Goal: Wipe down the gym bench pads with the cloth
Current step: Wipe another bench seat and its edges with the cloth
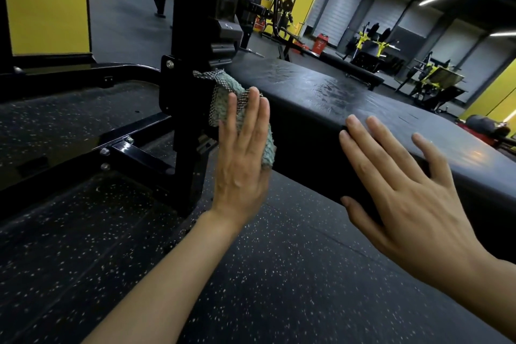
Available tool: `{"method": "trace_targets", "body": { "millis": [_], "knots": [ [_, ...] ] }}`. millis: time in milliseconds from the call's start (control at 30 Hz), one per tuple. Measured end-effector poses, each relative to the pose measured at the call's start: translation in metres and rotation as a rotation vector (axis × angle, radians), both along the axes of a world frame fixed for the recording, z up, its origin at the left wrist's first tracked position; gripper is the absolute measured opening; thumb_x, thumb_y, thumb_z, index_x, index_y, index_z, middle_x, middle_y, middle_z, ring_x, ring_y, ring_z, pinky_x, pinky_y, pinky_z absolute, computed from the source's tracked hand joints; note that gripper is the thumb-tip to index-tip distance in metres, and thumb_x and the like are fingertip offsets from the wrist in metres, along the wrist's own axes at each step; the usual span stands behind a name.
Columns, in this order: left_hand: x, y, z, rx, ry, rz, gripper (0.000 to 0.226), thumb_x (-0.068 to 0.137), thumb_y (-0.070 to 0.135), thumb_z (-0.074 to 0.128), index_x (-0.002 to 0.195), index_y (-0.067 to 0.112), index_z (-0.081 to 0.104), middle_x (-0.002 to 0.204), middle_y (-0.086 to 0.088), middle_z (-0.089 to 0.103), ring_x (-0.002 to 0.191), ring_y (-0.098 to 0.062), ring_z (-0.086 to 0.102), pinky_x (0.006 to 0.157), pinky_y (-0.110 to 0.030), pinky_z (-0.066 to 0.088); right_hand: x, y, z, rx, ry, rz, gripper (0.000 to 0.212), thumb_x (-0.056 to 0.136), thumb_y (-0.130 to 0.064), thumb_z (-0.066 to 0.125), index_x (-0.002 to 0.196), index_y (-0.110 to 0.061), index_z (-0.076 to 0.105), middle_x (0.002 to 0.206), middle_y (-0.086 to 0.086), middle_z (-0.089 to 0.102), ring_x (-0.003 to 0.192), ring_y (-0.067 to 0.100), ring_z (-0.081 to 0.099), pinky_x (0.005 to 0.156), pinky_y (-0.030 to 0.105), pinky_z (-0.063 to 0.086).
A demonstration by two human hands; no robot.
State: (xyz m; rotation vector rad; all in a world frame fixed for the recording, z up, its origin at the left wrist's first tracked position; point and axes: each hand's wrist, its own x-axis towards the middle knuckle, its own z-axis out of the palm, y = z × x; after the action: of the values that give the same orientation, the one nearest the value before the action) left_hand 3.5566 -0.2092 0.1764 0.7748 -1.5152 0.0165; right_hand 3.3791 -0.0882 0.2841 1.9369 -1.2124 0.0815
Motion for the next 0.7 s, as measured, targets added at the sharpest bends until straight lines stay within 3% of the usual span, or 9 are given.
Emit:
{"method": "trace_targets", "body": {
  "millis": [100, 233, 333, 533, 700],
  "knots": [
    [-0.016, 0.014, 0.002, -0.014, -0.027, -0.029, 0.065, 0.096, 0.016, 0.042, 0.152, -0.001, 0.013, 0.160, -0.006, 0.003, 0.151, -0.024, -0.011, 0.121, -0.058, 0.008, -0.001, 0.000, 0.000, -0.003, 0.027, -0.021, 0.070, 0.094, -0.039, 0.040, 0.155, -0.009, 0.025, 0.164, 0.006, 0.017, 0.152, 0.023, 0.016, 0.117, 0.057, 0.019],
    [-0.042, 0.029, 0.003, -0.034, -0.022, -0.082, 0.066, 0.095, 0.020, 0.039, 0.152, 0.000, 0.012, 0.162, -0.002, 0.000, 0.152, -0.027, -0.009, 0.118, -0.063, 0.012, -0.001, 0.000, 0.000, 0.000, 0.043, -0.033, 0.072, 0.093, -0.037, 0.045, 0.156, -0.009, 0.024, 0.164, 0.006, 0.015, 0.152, 0.023, 0.014, 0.118, 0.056, 0.018],
    [-0.043, 0.026, 0.000, -0.064, -0.027, -0.075, 0.071, 0.092, 0.010, 0.047, 0.152, 0.003, 0.010, 0.163, 0.008, -0.009, 0.152, -0.026, -0.008, 0.118, -0.063, 0.013, 0.002, 0.001, -0.001, -0.003, 0.023, -0.043, 0.074, 0.091, -0.035, 0.050, 0.155, -0.009, 0.024, 0.164, 0.006, 0.016, 0.152, 0.022, 0.014, 0.119, 0.054, 0.018],
    [-0.014, 0.008, -0.002, -0.122, -0.159, 0.038, 0.115, 0.066, -0.023, 0.070, 0.154, 0.012, 0.006, 0.163, 0.014, -0.009, 0.152, -0.019, -0.006, 0.123, -0.050, 0.009, 0.001, -0.001, -0.005, -0.033, 0.011, -0.043, 0.075, 0.091, -0.035, 0.053, 0.156, -0.010, 0.024, 0.164, 0.005, 0.015, 0.152, 0.020, 0.014, 0.118, 0.052, 0.019],
    [-0.001, -0.002, 0.002, -0.142, -0.159, 0.097, 0.111, 0.069, -0.026, 0.066, 0.154, 0.013, 0.007, 0.162, 0.013, -0.007, 0.152, -0.019, -0.004, 0.124, -0.047, 0.007, -0.002, -0.003, -0.004, -0.017, 0.021, -0.018, 0.075, 0.092, -0.036, 0.051, 0.156, -0.010, 0.023, 0.164, 0.005, 0.016, 0.152, 0.021, 0.015, 0.115, 0.051, 0.022]
  ]
}}
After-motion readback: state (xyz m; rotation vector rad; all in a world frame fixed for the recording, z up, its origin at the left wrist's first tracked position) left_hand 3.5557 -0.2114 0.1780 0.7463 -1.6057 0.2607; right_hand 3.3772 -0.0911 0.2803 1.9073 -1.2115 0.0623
